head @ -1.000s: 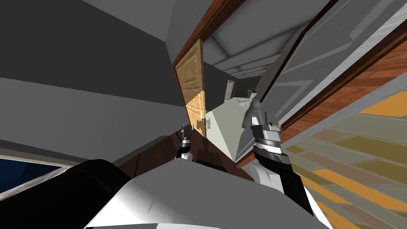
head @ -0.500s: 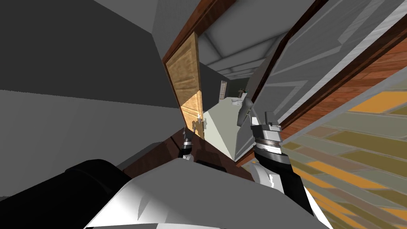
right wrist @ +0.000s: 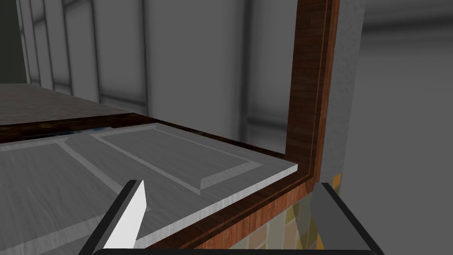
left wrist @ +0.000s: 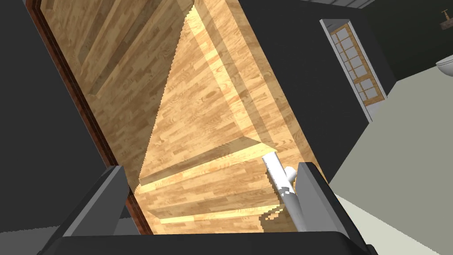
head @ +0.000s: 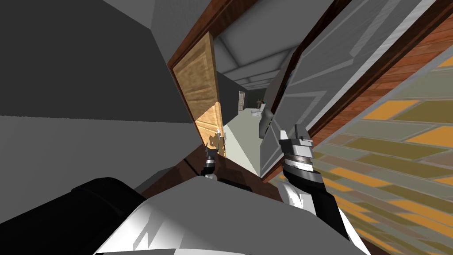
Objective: Push the door open
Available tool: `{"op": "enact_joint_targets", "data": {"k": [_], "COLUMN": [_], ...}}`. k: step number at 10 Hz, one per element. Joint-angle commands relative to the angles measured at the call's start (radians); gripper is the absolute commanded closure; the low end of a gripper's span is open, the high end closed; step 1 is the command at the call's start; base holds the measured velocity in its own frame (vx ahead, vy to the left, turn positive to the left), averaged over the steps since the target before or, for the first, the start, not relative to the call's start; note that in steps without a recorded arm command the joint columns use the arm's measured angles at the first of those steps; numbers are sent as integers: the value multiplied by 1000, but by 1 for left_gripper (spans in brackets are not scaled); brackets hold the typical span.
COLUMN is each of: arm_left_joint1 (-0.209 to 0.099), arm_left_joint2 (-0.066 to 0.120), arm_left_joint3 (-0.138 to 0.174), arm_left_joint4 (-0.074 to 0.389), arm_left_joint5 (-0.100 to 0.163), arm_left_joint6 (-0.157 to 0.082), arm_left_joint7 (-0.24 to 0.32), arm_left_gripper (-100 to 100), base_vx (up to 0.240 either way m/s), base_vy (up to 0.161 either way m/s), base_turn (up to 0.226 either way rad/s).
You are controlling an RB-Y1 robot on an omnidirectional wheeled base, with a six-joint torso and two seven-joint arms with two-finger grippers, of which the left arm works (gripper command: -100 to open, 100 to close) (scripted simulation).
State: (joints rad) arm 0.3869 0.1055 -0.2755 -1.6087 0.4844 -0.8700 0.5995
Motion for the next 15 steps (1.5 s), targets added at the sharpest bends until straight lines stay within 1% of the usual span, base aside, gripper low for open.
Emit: {"op": "enact_joint_targets", "data": {"k": [1,3,4,5,8,9,10,11,12,13,15], "arm_left_joint1": [-9,-15,-20,-23,-39,-42,-47,-50,-55,-57,-67], "arm_left_joint2": [-3,-6,-8,-9,-19,-21,-25,-26,-31,-34,-44], "arm_left_joint3": [-9,-20,-30,-35,-65,-70,-80,-84,-93,-98,-115], "arm_left_joint4": [31,61,90,105,190,204,231,245,271,283,333], "arm_left_joint5": [15,31,47,56,103,110,126,133,148,155,182], "arm_left_joint6": [-9,-18,-26,-31,-56,-60,-68,-72,-79,-83,-98], "arm_left_joint7": [15,32,48,56,103,111,126,134,148,155,183], "arm_left_gripper": [-100,-100,-100,-100,-100,-100,-100,-100,-100,-100,-100], "base_vx": [48,41,43,46,59,54,41,24,16,33,22], "base_vy": [125,89,104,143,192,152,168,162,142,133,163], "base_turn": [-121,-161,-317,-190,-302,-192,-257,-213,-223,-165,-262]}}
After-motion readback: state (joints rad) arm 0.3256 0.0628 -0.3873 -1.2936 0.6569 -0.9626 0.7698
